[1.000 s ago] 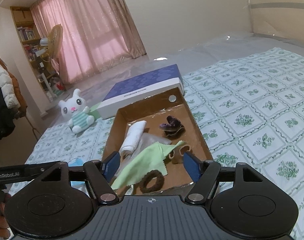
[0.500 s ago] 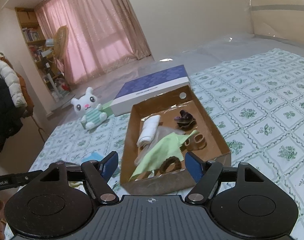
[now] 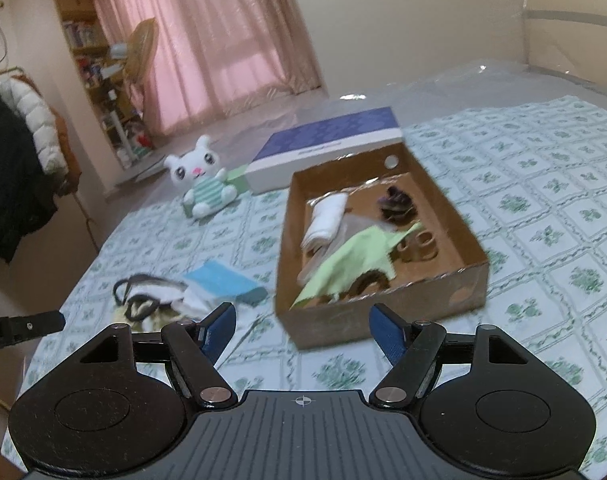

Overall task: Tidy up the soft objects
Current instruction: 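Move both open tools back over the remaining pile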

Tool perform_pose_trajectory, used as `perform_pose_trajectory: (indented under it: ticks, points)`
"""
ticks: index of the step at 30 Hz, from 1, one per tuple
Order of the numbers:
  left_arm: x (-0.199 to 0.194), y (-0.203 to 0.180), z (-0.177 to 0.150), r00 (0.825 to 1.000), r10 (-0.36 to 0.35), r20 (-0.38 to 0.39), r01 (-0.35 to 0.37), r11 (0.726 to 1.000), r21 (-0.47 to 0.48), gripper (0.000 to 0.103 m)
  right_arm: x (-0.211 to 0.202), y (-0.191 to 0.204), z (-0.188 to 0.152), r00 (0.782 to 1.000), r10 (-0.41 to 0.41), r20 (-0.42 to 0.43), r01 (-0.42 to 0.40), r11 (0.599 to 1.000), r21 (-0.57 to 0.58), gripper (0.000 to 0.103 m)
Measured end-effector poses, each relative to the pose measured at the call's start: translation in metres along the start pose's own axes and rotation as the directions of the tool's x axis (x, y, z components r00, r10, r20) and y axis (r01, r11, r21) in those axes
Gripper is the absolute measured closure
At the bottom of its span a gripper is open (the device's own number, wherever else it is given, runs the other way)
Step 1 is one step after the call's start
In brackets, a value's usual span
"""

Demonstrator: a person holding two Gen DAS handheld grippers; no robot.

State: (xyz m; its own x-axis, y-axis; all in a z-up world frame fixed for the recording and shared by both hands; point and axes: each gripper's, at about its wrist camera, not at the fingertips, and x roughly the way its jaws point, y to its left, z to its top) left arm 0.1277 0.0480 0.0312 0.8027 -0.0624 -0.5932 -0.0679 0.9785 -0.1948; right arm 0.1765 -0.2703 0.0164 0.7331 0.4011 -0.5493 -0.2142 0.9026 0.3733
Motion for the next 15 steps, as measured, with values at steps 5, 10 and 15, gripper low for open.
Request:
perform_pose_trajectory:
  ticks: [5, 10, 15]
  points:
    - [-0.007, 0.019, -0.009, 0.999, 0.04, -0.01, -0.04, 0.999, -0.024, 0.044, 0.008, 0.019, -0.011, 0.999, 0.035, -0.041, -0.036, 0.999, -0.032, 0.029]
    - [-0.012, 0.035, -0.016, 0.997, 0.079, -0.013, -0.08, 0.996, -0.044, 0.044, 0.016, 0.037, -0.022, 0.995, 0.063, -0.079, -0.068, 0.995, -0.07, 0.029]
    - [-0.014, 0.046, -0.018, 0.995, 0.101, -0.01, -0.102, 0.993, -0.058, 0.044, 0.025, 0.048, -0.03, 0.991, 0.073, -0.11, -0.084, 0.992, -0.093, 0.029]
